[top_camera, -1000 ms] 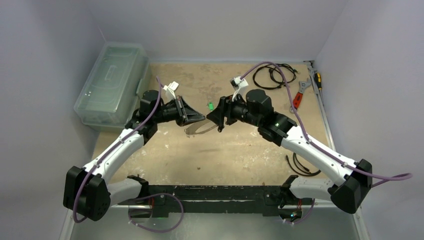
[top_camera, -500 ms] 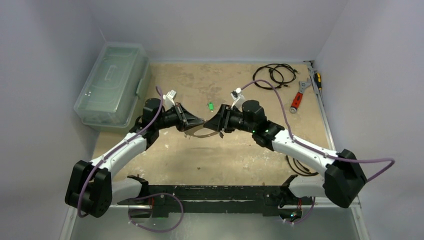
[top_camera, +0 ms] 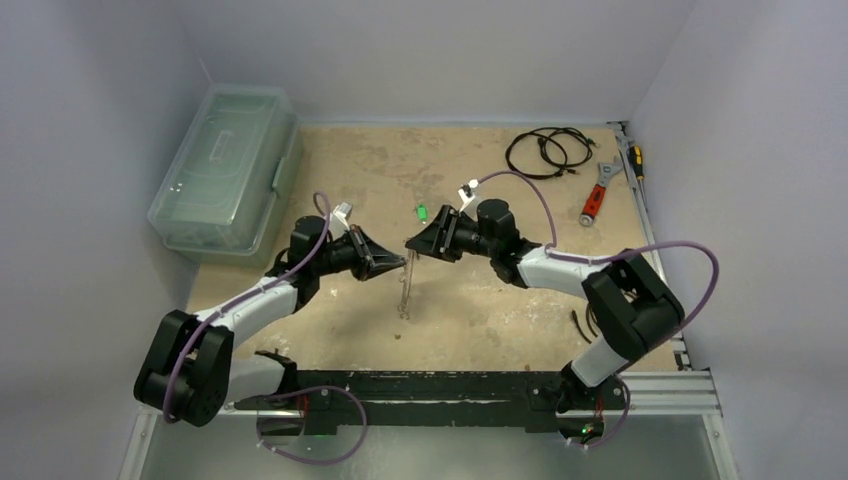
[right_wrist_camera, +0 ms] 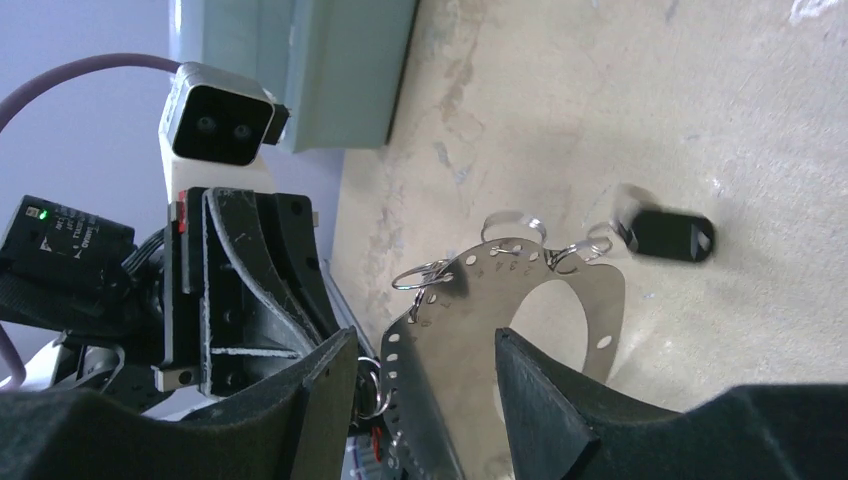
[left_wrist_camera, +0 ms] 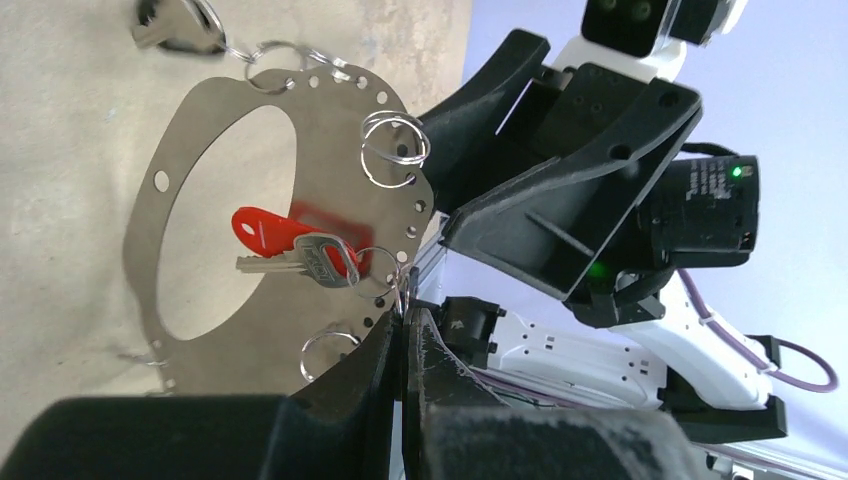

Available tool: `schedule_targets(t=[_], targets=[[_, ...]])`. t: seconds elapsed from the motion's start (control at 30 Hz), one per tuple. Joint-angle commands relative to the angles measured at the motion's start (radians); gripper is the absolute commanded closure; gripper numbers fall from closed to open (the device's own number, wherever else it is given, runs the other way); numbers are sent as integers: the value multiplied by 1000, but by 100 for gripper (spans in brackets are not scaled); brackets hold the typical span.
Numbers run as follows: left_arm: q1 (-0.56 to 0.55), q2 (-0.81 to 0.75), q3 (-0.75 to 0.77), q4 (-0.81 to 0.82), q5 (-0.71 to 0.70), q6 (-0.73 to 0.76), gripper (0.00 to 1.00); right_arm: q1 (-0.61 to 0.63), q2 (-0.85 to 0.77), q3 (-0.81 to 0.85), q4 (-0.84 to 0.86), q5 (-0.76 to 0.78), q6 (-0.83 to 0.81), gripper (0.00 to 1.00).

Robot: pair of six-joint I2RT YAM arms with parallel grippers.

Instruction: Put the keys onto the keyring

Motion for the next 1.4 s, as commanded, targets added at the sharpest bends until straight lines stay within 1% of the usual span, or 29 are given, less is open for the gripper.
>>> schedule_targets(t=[0.0,0.1,0.2,0.27,0.3,0.37,0.4,0.53,0.77,1.0,1.1,1.23,1.37], targets=[[11,43,-52,153,26,-63,100,-1,69,89,95,-104,-13,43],[15,65,-77,188,19,-64,100,-8,67,99,59,-105,-49,42],[24,68,-82,190,12,-55,100,-13,15,103,-39,-58,-111,42],[30,77,-102,239,12,-79,100,-14,-16,105,-93,-43,-149,43],[33,82,-116,278,13,-100,100,-13,-26,105,-115,-42,-166,45],[35,98,-128,321,14,-117,100,-13,-42,100,-143,-35,-182,52],[36,108,-134,335,15,-121,100,-12,-49,97,-151,-32,-184,53],[37,111,-161,398,11,-147,100,-7,-59,70,-131,-54,-174,56],[37,110,-176,424,5,-150,100,17,-15,64,-70,-92,-151,55],[37,110,-189,444,-1,-150,100,27,19,56,-11,-123,-126,56],[37,109,-191,448,-4,-150,100,31,31,52,3,-126,-121,59],[37,109,-190,454,-5,-148,100,35,46,47,30,-134,-107,65],[37,110,-193,457,-5,-148,100,40,56,47,37,-140,-103,67]])
